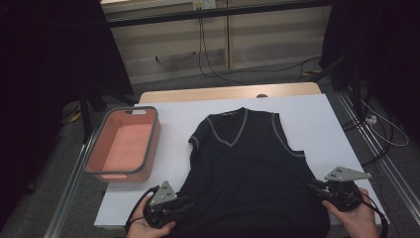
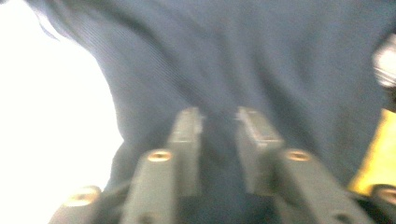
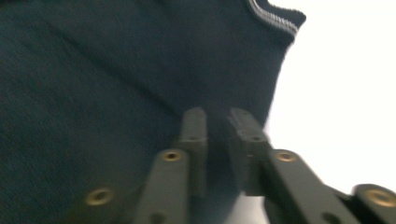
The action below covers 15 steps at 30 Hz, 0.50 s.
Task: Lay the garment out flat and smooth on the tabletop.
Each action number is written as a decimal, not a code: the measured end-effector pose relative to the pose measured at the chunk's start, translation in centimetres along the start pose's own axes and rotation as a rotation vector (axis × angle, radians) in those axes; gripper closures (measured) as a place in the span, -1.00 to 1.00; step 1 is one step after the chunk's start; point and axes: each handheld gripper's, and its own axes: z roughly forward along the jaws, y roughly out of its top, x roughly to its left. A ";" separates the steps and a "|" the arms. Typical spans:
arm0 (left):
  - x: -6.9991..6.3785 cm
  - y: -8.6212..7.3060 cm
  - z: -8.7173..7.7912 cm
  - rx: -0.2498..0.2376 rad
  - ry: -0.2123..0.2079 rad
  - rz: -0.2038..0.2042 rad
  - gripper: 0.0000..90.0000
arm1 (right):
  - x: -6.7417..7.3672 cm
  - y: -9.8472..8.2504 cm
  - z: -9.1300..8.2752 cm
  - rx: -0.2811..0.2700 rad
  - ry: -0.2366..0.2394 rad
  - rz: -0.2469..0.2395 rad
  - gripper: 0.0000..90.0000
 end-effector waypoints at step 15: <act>7.8 4.9 4.9 -0.050 0.144 -0.128 0.26 | -2.6 4.4 3.0 -0.054 -0.026 0.010 0.26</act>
